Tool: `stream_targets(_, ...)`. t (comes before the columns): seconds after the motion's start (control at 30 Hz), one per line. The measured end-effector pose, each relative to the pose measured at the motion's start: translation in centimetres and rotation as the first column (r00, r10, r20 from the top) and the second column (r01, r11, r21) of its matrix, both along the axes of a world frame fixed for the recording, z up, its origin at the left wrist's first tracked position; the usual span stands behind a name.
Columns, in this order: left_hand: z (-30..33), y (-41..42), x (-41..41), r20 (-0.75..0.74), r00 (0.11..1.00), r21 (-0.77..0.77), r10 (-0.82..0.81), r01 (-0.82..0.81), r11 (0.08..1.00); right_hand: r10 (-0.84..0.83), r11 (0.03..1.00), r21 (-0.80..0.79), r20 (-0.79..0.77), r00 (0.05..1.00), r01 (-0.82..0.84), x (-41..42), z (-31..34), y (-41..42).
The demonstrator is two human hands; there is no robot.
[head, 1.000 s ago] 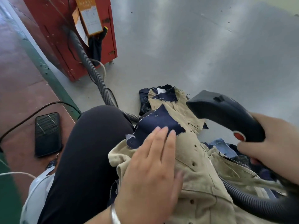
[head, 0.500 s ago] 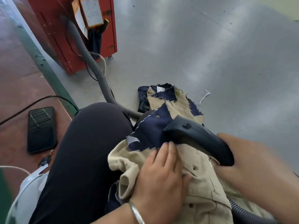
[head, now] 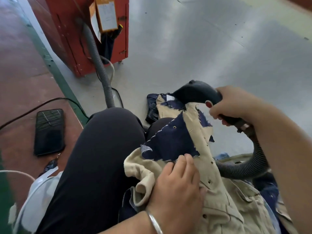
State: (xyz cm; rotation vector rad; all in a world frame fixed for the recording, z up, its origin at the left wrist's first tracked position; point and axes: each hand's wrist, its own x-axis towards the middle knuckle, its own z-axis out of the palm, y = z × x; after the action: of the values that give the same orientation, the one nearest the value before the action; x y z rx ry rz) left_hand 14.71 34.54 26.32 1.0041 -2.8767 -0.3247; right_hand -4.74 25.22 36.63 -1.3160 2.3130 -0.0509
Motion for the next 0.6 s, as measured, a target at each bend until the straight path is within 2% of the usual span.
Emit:
stream_targets(0.1, -0.1, 0.2, 0.3, -0.015, 1.0, 0.005, 0.006, -0.006, 1.0, 0.014, 0.99, -0.139, 0.008, 1.0, -0.013, -0.8, 3.1, 4.7)
stream_targets(0.2, 0.0, 0.0, 0.2, -0.015, 1.0, 0.0, -0.015, 0.015, 1.0, 0.044, 0.983, -0.169, -0.127, 0.991, -0.065, 0.5, 4.6, 10.4)
stream_targets(0.4, -0.1, -0.3, -0.1, -0.082, 0.997, -0.062, 0.006, -0.011, 0.998, -0.011, 0.999, -0.038, -0.112, 0.994, 0.007, 3.0, 2.2, 13.5)
stream_targets(0.5, 0.3, -1.4, 0.2, -0.144, 0.99, -0.009, 0.008, -0.01, 1.0, 0.006, 0.999, 0.045, -0.069, 0.998, -0.003, 3.9, 0.4, 12.3)
stream_targets(0.6, 0.4, -2.0, 0.3, -0.131, 0.991, -0.001, -0.009, 0.009, 1.0, 0.0, 0.999, 0.04, -0.075, 0.997, 0.003, 4.1, -0.3, 10.8)
